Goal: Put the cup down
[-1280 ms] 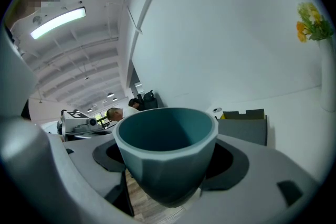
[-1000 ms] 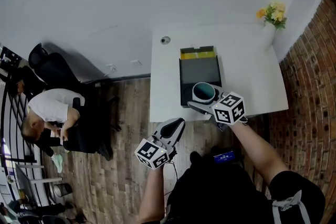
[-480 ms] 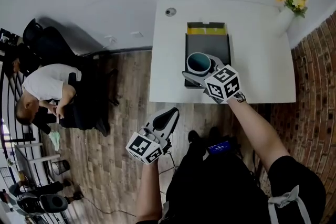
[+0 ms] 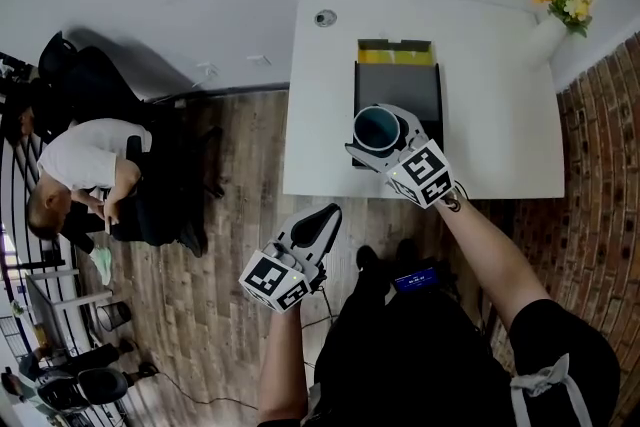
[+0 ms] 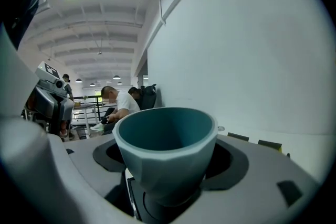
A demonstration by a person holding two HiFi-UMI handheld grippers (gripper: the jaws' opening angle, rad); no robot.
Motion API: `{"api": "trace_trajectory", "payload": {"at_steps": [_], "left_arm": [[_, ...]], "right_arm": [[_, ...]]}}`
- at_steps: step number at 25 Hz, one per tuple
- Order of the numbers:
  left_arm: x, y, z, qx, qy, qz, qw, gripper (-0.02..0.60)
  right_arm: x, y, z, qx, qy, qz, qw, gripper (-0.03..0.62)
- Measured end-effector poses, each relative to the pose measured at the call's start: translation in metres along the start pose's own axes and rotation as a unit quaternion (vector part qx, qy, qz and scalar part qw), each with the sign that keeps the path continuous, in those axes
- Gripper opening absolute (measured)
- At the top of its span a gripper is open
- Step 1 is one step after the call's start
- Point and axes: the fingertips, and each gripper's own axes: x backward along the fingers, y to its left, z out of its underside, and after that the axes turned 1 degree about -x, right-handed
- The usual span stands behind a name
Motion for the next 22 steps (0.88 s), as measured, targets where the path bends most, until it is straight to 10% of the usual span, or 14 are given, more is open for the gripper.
{"api": "trace_trajectory", "payload": {"at_steps": [22], "left_arm": [[0.003,-0.008,-0.006,-0.008,-0.004,0.002,1.0000,0.009]], "right_arm": [[0.014,0.002,0.003,0.031,0.019,0.015,0.999,0.425]]}}
